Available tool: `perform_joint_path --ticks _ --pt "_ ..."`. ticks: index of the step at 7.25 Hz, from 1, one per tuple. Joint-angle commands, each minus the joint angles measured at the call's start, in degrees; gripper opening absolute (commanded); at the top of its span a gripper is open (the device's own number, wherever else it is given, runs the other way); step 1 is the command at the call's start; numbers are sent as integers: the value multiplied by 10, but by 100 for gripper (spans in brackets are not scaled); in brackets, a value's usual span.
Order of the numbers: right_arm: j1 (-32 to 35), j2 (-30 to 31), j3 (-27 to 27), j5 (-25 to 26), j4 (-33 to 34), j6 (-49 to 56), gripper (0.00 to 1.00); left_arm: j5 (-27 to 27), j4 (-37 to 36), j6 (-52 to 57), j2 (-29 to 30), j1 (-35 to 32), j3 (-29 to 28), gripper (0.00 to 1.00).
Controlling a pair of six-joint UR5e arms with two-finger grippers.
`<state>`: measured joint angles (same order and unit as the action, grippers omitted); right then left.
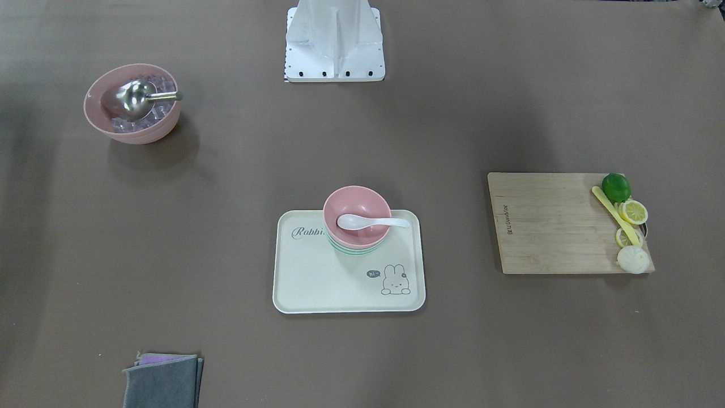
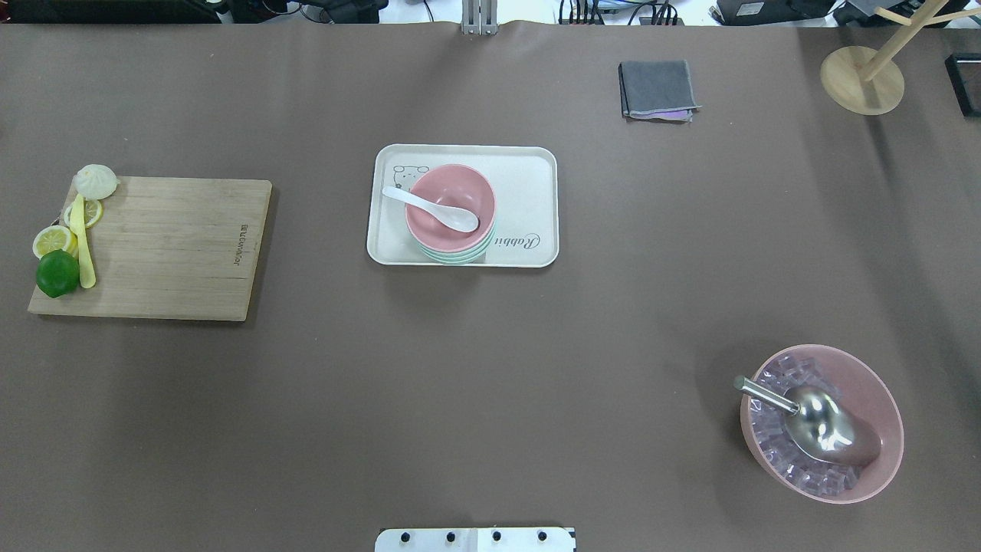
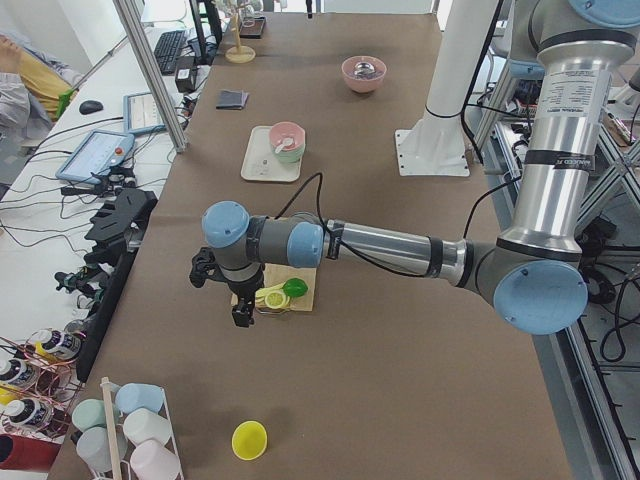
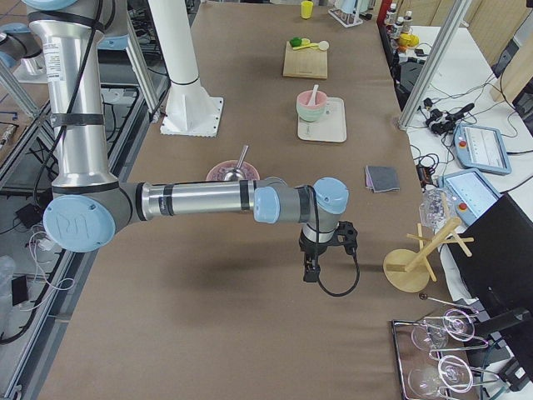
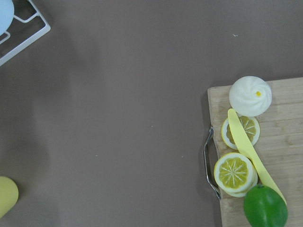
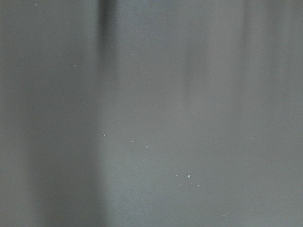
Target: Stack pink bowl on green and place spoon
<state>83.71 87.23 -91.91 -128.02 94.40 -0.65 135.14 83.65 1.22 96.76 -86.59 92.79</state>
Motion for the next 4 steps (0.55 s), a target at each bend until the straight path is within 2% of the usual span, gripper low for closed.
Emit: perform_joint_path --ticks 1,3,4 --pt "2 1 3 -2 0 10 100 -1 36 0 -21 -1 9 98" --pt "2 -1 -5 0 -1 10 100 0 97 -4 -32 -1 -9 98" --pt "2 -2 -5 0 -1 10 100 0 97 -4 -34 -1 -9 98"
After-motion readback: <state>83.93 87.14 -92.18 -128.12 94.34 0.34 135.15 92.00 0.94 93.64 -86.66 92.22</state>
